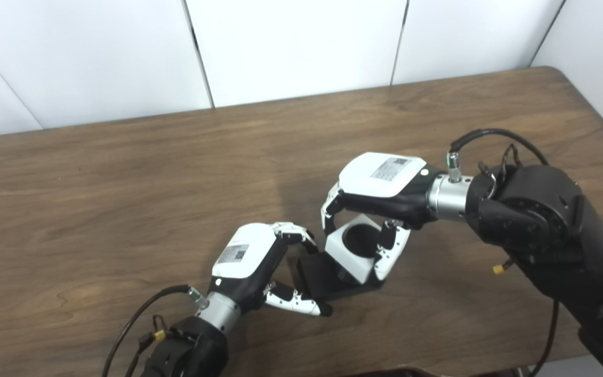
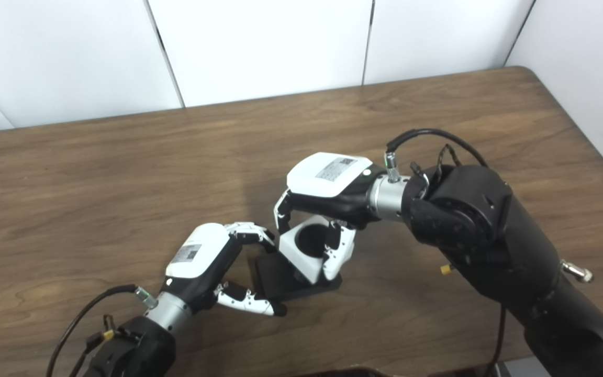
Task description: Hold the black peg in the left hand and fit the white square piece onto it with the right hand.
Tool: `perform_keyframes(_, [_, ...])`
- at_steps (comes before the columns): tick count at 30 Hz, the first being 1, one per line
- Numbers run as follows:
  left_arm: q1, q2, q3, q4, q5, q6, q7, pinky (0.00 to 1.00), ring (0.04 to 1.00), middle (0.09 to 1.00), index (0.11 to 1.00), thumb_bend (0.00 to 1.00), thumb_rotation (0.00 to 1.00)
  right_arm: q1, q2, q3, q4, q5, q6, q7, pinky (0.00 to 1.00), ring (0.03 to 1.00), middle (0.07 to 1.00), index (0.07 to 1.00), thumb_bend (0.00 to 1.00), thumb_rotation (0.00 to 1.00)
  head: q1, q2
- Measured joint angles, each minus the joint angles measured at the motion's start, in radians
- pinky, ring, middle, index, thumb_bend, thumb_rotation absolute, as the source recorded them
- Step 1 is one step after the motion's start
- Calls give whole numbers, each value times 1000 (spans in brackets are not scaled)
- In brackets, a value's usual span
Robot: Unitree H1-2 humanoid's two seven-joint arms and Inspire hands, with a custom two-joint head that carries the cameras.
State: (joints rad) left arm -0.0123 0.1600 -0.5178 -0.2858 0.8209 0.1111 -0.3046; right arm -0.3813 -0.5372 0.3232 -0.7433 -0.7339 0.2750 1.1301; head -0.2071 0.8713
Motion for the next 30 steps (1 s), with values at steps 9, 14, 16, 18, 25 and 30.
perform_keyframes(9, [0, -1, 2, -6, 1, 4, -15, 794, 831, 763, 488, 512, 45, -1, 0, -4, 0, 1, -1, 1, 797, 830, 742, 615, 1000, 499, 2, 2])
perform_keyframes(14, [0, 0, 0, -8, 12, 4, -18, 812, 829, 760, 488, 512, 46, -6, 0, -8, 0, 1, 1, 2, 797, 837, 741, 616, 991, 486, 9, 6])
perform_keyframes(16, [0, 1, -3, -9, 22, 4, -21, 824, 829, 761, 491, 512, 52, -11, 0, -9, 0, 1, 3, 2, 793, 839, 739, 616, 990, 479, 8, 6])
perform_keyframes(18, [-1, 7, -12, -15, 55, 4, -28, 843, 834, 774, 495, 514, 64, -18, 0, -9, 0, 1, 5, 3, 791, 839, 738, 615, 987, 475, 8, 6])
perform_keyframes(25, [-13, 33, -45, -43, 174, 1, -86, 913, 878, 870, 820, 916, 400, -27, 0, -10, 0, 0, 10, 4, 785, 835, 726, 611, 986, 459, 3, 9])
perform_keyframes(30, [-9, 32, -50, -50, 233, 1, -125, 970, 921, 915, 892, 984, 584, -27, 0, -13, 0, 0, 14, 4, 783, 833, 719, 605, 983, 436, 3, 11])
